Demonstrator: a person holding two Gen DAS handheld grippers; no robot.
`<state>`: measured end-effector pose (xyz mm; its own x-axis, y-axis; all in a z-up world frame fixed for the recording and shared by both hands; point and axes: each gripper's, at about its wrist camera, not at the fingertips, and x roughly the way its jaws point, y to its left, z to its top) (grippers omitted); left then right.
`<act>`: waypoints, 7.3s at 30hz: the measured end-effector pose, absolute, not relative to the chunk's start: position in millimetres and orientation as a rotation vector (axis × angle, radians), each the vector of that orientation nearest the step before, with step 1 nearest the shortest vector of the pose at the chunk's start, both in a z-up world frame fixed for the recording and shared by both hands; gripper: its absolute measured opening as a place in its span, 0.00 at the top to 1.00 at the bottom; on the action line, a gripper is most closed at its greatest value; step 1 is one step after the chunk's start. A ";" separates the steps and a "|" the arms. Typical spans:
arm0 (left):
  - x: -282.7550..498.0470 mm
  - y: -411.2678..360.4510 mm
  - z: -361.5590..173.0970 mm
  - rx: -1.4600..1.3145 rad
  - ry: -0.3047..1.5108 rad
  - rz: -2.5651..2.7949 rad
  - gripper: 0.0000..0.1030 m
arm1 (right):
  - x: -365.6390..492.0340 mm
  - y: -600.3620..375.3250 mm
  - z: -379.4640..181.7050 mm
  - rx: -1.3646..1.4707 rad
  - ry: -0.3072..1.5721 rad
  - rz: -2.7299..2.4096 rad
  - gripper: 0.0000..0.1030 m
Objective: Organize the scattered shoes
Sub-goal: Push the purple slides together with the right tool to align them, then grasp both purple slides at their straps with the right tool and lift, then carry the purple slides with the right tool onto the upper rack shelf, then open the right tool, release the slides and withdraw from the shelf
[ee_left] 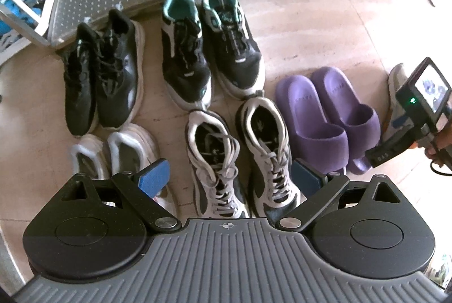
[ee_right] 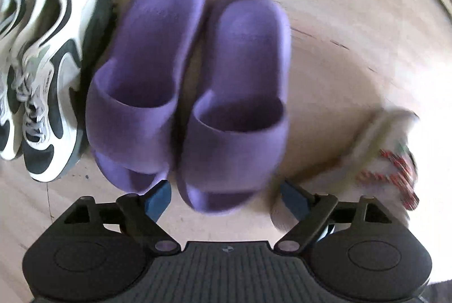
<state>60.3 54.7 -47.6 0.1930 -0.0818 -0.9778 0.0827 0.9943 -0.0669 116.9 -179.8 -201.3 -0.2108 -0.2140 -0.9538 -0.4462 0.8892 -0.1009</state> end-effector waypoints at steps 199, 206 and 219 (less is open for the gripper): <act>186.9 -16.9 28.4 -0.077 0.946 -0.079 0.06 | 399.6 -276.3 29.6 -0.091 0.515 -0.075 0.79; 200.6 -25.0 10.2 -0.054 0.998 -0.079 0.06 | 451.3 -334.1 22.9 -0.131 0.487 -0.153 0.79; 205.1 -29.2 -6.1 -0.030 1.040 -0.080 0.06 | 457.7 -407.3 -3.7 0.021 0.562 -0.177 0.41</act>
<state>205.1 -29.2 -6.1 0.5036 -0.0803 -0.8602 0.0516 0.9967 -0.0629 457.7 -407.3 -3.7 0.8314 -0.1615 -0.5317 0.1727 0.9845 -0.0290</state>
